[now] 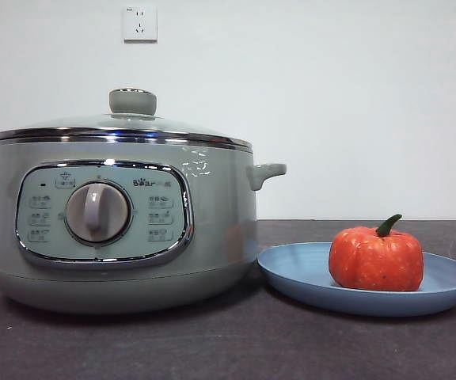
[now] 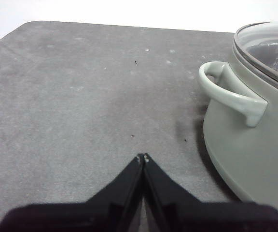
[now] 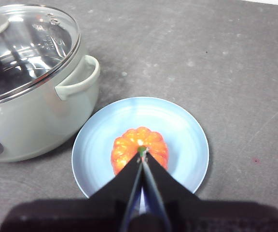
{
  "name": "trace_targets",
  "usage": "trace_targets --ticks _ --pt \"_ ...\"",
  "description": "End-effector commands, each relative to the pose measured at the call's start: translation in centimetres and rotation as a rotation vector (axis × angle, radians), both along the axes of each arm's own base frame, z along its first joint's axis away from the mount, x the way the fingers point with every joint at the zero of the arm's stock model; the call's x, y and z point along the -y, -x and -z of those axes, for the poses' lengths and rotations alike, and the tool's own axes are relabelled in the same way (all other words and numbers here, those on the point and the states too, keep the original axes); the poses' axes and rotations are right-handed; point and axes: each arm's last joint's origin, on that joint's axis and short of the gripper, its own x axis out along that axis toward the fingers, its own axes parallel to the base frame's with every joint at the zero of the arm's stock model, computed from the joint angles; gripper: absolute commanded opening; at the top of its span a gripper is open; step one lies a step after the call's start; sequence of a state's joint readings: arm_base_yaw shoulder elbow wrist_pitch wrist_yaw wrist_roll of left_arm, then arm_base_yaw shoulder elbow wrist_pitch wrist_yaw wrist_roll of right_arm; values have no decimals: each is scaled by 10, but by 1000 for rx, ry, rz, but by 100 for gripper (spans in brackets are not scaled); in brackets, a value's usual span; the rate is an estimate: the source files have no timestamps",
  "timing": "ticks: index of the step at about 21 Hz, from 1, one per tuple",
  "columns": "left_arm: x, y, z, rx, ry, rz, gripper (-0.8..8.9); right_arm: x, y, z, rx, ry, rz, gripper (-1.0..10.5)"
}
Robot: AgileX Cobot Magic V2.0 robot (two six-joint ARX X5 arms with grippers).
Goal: Take the pumpkin out from the steamer,put the pumpkin in the blue plate,close the lid
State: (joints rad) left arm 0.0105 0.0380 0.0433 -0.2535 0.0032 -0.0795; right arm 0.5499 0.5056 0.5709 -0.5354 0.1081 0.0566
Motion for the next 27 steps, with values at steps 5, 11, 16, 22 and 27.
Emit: trace_targets --ticks 5,11,16,22,27 --pt "0 -1 5 -14 6 -6 -3 0 0 1 -3 -6 7 1" --pt "0 -1 5 -14 5 -6 -3 0 0 1 -4 -6 5 1" --pt "0 -1 5 -14 6 -6 -3 18 10 -2 122 42 53 1" --pt "0 -1 5 -13 6 -6 -3 48 7 34 319 -50 206 1" --pt "0 -1 5 -13 5 -6 -3 52 4 73 322 -42 254 1"
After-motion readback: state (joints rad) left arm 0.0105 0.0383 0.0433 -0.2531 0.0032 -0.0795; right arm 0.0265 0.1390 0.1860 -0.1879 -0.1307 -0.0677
